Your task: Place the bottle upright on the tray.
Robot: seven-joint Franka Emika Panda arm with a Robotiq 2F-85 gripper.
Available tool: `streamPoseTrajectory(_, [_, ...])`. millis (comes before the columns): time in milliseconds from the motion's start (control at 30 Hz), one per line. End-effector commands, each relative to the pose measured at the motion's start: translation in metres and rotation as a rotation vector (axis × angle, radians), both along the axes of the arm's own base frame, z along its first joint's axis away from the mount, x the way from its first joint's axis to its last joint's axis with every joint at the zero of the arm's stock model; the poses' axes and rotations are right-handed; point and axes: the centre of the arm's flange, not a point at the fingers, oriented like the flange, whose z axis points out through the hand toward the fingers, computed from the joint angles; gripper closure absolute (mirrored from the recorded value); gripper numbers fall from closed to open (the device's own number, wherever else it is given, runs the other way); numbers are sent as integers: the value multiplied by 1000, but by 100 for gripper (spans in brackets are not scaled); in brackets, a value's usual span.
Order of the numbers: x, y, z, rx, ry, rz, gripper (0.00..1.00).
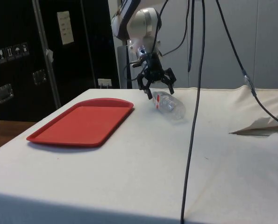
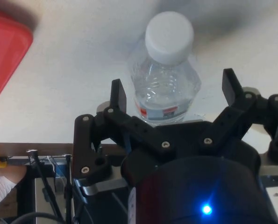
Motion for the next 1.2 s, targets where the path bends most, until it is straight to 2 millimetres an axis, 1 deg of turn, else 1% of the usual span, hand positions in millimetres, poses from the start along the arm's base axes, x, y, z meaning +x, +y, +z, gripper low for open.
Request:
streamPoseTrajectory(0, [1,-1,-2,14,10,-1,0])
streamPoseTrajectory(267, [7,1,-5,13,28,1,0])
streamPoseTrajectory(300, [6,1,-3,1,12,4,0])
streamPoseTrajectory(533, [11,4,-9,-1,46,-2,0])
streamPoseTrajectory(933, [13,5,-12,-17,42,-2,0])
streamPoseTrajectory(1167, [11,5,-21,7,57,-1,0])
